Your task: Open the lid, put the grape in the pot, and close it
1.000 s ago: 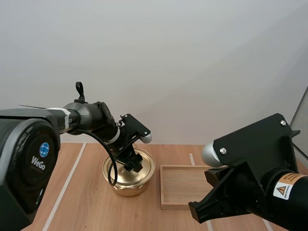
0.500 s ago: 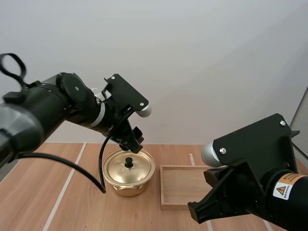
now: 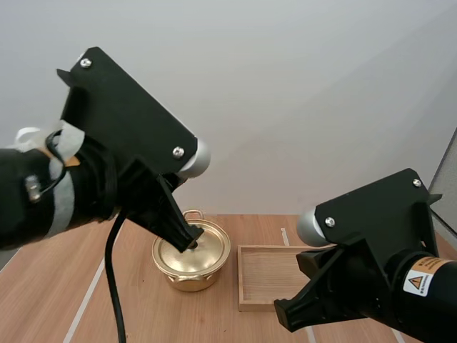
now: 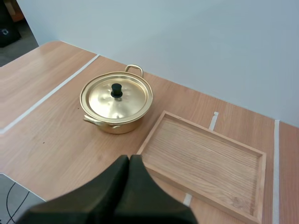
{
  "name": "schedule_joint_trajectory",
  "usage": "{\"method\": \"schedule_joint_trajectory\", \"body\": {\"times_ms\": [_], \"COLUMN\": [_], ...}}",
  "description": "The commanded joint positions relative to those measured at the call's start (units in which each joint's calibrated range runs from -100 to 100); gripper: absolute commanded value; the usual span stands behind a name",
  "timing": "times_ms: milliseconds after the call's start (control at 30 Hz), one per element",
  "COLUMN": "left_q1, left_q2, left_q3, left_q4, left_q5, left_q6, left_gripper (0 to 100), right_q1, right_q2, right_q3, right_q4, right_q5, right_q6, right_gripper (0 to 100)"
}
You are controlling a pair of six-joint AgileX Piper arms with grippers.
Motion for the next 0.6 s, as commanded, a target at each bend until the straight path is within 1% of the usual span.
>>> {"method": "schedule_joint_trajectory", "body": {"times_ms": [0, 133, 267, 367, 467, 500, 567], "left_q1": [0.03, 0.03, 0.03, 0.03, 0.03, 0.03, 0.03], "left_q2": [-4.3, -9.3, -12.9, -15.0, -16.8, -18.3, -20.3], "left_q3": [0.1, 0.1, 0.1, 0.4, 1.2, 2.2, 4.2], "left_q4": [0.0, 0.3, 1.1, 1.1, 1.0, 1.0, 1.0], "left_q5": [4.2, 8.8, 9.6, 9.6, 8.9, 7.2, 3.7], "left_q6": [-0.8, -1.9, -10.0, -12.8, -13.1, -14.0, -16.4], "left_gripper": [0, 0, 0, 0, 0, 0, 0], "right_q1": [-0.2, -0.2, -0.2, -0.2, -0.2, -0.2, -0.2], "right_q2": [-0.5, -0.5, -0.5, -0.5, -0.5, -1.0, -2.4], "right_q3": [0.0, 0.0, 0.0, 0.0, 0.0, 0.0, 0.0], "right_q4": [3.0, 4.6, 5.4, 4.4, 2.1, -0.4, -3.8], "right_q5": [0.0, 0.0, 0.0, 0.0, 0.0, -0.2, -6.0], "right_q6": [0.0, 0.0, 0.0, 0.9, 3.6, 5.9, 8.0], "right_gripper": [0, 0, 0, 0, 0, 0, 0]}}
